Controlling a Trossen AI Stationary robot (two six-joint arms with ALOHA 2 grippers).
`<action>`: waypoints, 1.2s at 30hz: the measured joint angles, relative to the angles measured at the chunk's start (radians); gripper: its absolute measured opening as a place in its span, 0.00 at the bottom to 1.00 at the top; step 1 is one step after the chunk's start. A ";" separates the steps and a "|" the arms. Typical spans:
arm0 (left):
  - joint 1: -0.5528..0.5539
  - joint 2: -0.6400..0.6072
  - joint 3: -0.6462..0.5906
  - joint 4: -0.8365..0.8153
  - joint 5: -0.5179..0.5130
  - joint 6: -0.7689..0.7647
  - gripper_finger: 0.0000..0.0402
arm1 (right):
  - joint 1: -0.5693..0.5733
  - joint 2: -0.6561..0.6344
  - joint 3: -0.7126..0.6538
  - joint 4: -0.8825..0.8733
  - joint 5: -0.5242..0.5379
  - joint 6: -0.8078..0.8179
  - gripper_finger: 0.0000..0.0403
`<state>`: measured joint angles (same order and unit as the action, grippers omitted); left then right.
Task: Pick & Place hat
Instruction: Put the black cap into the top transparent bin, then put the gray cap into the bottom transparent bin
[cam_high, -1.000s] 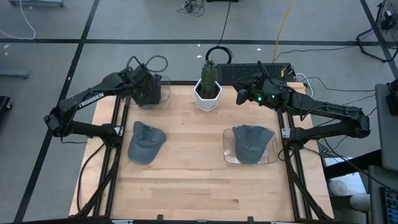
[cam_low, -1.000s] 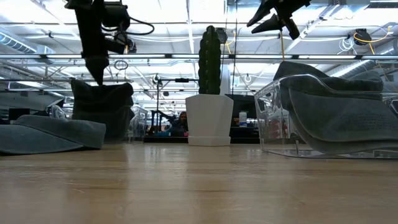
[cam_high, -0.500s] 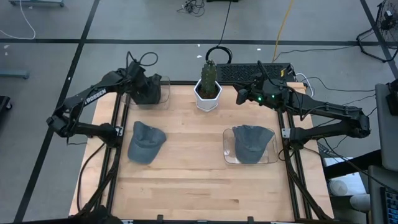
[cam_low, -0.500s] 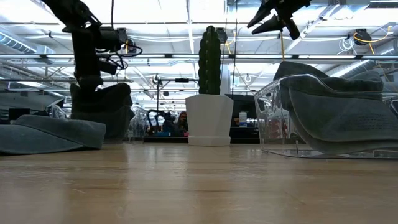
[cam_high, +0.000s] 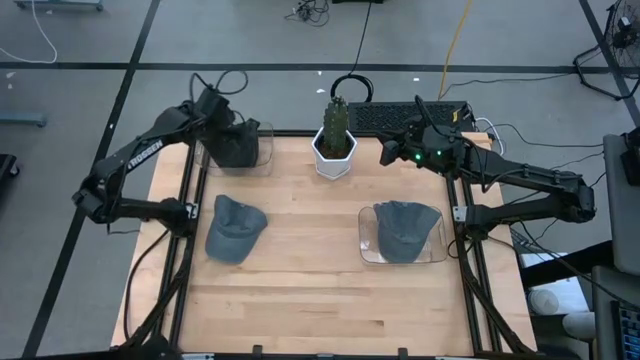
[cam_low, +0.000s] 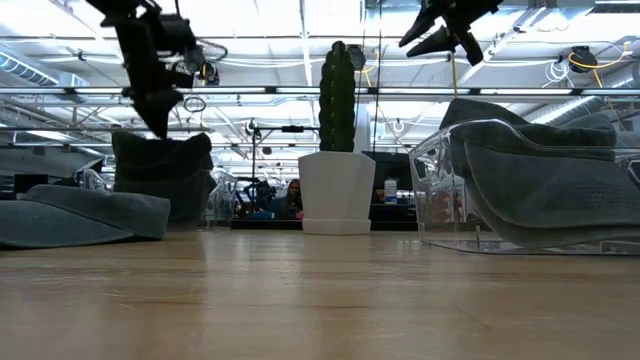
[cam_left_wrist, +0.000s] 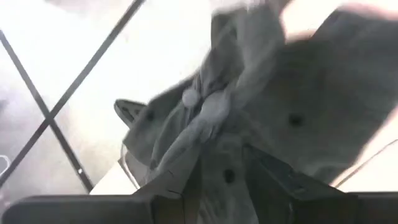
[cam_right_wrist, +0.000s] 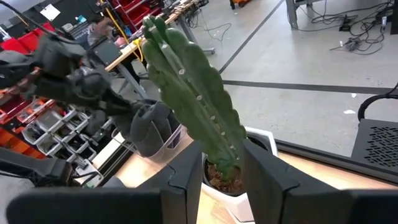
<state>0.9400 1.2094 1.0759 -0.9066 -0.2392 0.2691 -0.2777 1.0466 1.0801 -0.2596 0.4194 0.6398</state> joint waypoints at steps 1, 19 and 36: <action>-0.004 -0.008 0.018 -0.009 0.003 -0.016 0.30 | -0.004 0.000 0.000 0.000 0.000 -0.003 0.24; -0.021 0.044 -0.134 0.228 0.079 -0.175 0.30 | -0.063 0.009 0.000 0.008 0.078 0.087 0.24; -0.041 -0.168 0.022 0.186 0.469 -0.338 0.30 | -0.063 -0.054 0.000 0.007 -0.025 0.040 0.24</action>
<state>0.8988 1.0417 1.0977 -0.7211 0.2298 -0.0692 -0.3408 0.9923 1.0801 -0.2530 0.3949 0.6794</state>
